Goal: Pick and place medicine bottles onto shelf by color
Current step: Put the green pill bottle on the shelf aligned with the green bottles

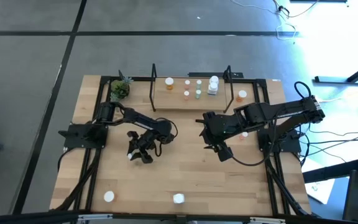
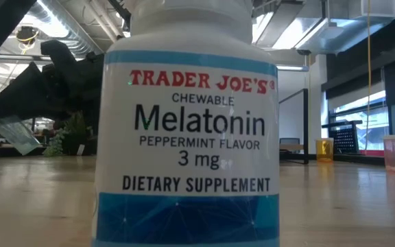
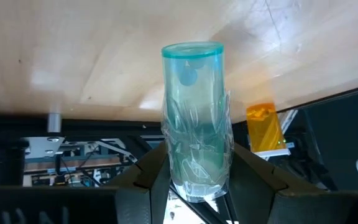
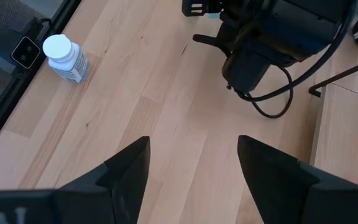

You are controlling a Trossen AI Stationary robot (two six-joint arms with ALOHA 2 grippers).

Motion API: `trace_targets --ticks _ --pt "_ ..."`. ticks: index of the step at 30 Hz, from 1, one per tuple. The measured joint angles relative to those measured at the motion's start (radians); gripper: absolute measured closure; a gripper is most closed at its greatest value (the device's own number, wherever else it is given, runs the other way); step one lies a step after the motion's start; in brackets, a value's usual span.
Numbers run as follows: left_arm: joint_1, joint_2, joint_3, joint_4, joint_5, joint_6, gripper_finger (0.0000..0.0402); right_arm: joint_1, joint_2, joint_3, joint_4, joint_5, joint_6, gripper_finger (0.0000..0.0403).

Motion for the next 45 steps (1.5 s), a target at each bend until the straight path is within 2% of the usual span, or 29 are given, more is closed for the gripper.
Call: trace_targets --ticks 11,18,29,37,45 --pt "0.0 0.0 0.0 0.019 -0.016 -0.019 0.0269 0.0 0.0 0.0 0.0 0.0 0.0 0.0157" --pt "-0.004 0.0 0.0 0.107 -0.046 -0.058 0.0269 0.0 0.0 0.0 0.0 0.0 0.0 0.0157" --pt "-0.007 0.001 0.032 0.046 -0.032 -0.055 0.0269 0.0 0.0 0.0 0.0 0.0 0.0 0.0157" --pt "-0.05 -0.018 0.105 0.037 -0.166 -0.097 0.0269 0.0 0.0 0.0 0.001 0.0 0.0 0.0157" --pt "-0.107 -0.135 0.113 0.034 -0.28 -0.239 0.0269 0.0 0.0 0.0 0.007 0.0 0.0 0.0157"
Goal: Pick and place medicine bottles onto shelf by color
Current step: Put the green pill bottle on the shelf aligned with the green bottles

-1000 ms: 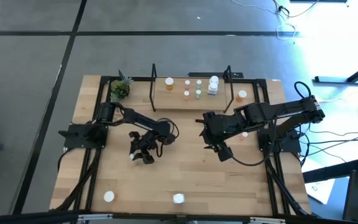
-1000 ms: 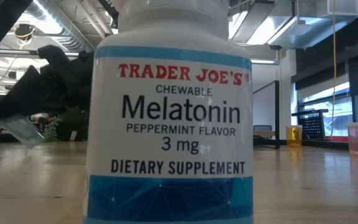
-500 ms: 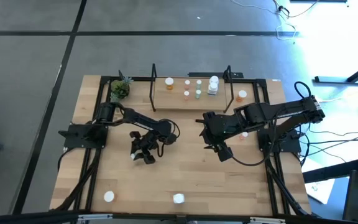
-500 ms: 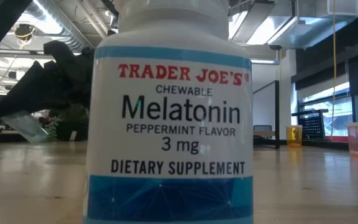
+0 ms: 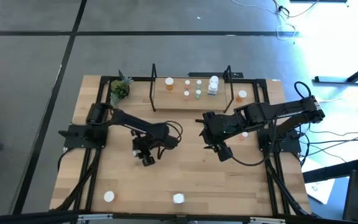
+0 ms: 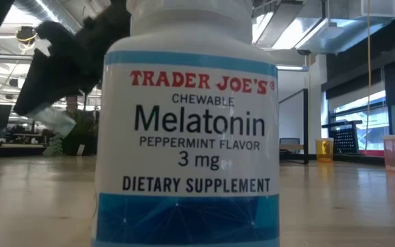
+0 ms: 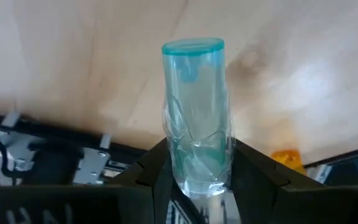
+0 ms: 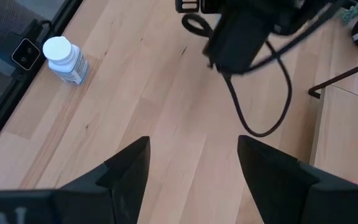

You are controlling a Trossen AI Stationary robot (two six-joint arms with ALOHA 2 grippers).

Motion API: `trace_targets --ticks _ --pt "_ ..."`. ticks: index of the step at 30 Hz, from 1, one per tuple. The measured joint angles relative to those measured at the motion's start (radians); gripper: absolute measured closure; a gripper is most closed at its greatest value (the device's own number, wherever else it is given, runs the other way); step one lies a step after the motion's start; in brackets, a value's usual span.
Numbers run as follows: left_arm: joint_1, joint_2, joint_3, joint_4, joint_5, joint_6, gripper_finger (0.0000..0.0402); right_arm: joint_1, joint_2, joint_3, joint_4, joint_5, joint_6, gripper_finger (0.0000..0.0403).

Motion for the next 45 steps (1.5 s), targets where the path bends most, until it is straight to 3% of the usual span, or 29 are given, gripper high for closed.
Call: trace_targets --ticks 4,9,21,31,45 --pt "-0.009 -0.031 0.001 -0.029 0.032 -0.029 0.0269 0.0 0.0 0.0 0.001 0.0 0.0 0.0157" --pt "0.016 -0.027 -0.011 -0.042 0.145 -0.013 0.0269 0.0 0.0 0.0 0.002 0.0 0.0 0.0157" --pt "0.058 -0.027 -0.129 0.06 0.183 0.037 0.0269 0.0 0.0 0.0 0.001 0.0 0.0 0.0157" --pt "0.07 -0.027 -0.151 0.194 0.046 0.049 0.0269 0.0 0.0 0.0 0.001 0.0 0.0 0.0157" --pt "0.038 -0.027 -0.151 0.517 -0.242 0.11 0.0269 0.0 0.0 0.0 0.001 0.0 0.0 0.0157"
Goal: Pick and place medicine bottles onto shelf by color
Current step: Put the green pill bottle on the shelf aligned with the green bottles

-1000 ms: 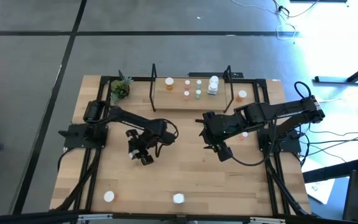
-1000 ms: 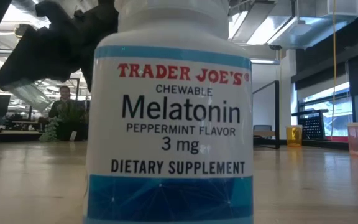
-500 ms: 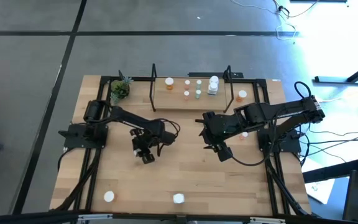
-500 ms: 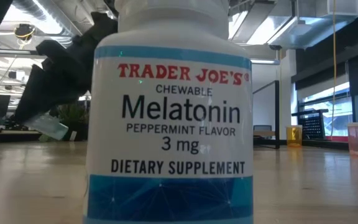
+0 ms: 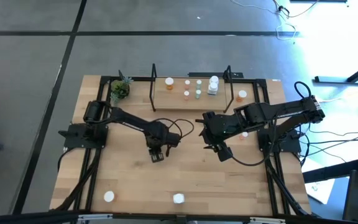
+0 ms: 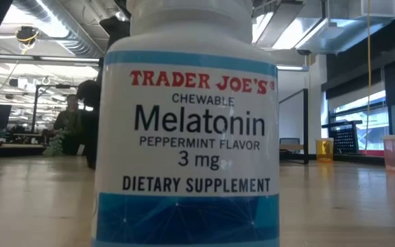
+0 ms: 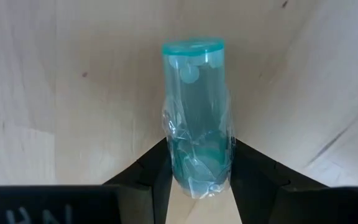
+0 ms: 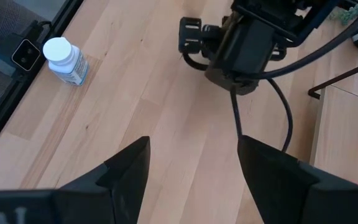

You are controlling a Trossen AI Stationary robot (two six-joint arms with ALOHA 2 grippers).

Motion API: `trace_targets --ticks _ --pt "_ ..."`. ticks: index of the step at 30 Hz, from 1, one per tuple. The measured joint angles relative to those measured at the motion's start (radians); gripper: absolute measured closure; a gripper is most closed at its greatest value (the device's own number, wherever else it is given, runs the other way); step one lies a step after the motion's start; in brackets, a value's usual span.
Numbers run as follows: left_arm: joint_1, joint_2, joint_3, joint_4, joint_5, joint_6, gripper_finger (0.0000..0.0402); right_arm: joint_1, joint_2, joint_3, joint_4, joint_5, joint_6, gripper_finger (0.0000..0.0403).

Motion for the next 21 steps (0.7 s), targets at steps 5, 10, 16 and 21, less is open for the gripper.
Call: trace_targets --ticks 5,10,16,21 --pt "-0.01 0.0 0.002 0.024 -0.03 0.002 0.0269 0.0 0.0 0.0 0.0 0.0 0.0 0.0157" --pt "-0.009 0.0 0.034 0.043 -0.05 0.003 0.0269 0.0 0.0 0.0 0.0 0.0 0.0 0.0157" --pt "-0.009 0.0 0.049 0.084 -0.174 0.062 0.0269 0.0 0.0 0.0 0.0 0.0 0.0 0.0157" --pt "-0.01 0.0 0.049 0.091 -0.193 0.071 0.0269 0.0 0.0 0.0 0.0 0.0 0.0 0.0157"
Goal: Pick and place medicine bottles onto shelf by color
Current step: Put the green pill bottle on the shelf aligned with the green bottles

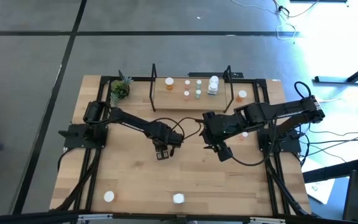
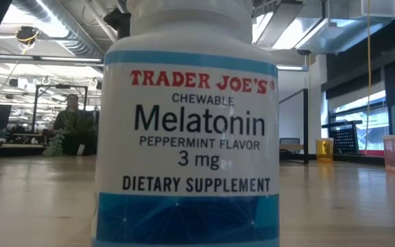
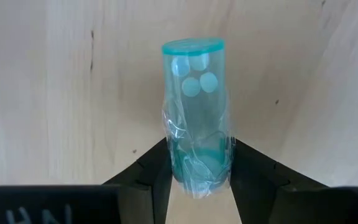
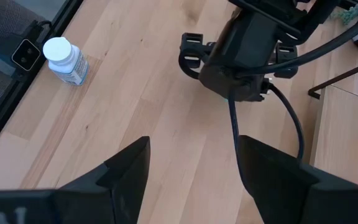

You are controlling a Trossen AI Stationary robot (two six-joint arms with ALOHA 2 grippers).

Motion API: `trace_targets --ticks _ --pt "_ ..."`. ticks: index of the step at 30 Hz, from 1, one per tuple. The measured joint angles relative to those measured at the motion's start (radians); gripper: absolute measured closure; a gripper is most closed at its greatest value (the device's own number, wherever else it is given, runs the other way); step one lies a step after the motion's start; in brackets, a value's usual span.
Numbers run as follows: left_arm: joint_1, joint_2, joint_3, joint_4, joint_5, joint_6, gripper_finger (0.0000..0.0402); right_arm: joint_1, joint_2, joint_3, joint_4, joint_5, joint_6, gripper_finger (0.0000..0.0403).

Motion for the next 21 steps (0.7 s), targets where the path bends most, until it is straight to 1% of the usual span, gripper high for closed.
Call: trace_targets --ticks 21 --pt "0.0 0.0 0.0 0.028 0.0 0.017 0.0269 0.0 0.0 0.0 0.0 0.0 0.0 0.0157"
